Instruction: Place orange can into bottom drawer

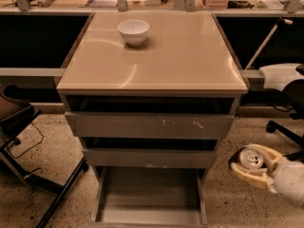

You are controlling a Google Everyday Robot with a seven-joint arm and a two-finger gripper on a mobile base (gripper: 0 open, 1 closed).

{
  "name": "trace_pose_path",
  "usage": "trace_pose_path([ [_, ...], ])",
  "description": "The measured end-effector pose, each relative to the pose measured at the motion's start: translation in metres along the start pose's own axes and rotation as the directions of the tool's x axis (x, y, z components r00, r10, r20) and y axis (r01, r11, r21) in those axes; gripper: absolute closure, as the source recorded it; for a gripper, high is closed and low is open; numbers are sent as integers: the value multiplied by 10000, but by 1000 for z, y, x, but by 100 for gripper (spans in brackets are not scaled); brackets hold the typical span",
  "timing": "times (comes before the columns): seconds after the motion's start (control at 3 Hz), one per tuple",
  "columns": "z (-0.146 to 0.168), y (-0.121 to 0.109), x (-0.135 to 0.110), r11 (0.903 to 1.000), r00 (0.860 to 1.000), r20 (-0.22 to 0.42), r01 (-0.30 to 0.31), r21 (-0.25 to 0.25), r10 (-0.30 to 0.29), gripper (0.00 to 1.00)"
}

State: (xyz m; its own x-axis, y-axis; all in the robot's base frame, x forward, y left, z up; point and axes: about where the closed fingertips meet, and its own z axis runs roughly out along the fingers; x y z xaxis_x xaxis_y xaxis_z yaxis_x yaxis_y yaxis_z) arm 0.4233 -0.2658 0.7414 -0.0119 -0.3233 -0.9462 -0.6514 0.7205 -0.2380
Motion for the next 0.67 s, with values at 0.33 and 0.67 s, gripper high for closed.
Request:
trace_pose_path([
  [0.33, 33, 79, 96, 9912, 9918, -304, -1257, -413, 1245, 100],
  [0.67, 61, 169, 170, 9602, 9678, -971, -2440, -1360, 2322, 100],
])
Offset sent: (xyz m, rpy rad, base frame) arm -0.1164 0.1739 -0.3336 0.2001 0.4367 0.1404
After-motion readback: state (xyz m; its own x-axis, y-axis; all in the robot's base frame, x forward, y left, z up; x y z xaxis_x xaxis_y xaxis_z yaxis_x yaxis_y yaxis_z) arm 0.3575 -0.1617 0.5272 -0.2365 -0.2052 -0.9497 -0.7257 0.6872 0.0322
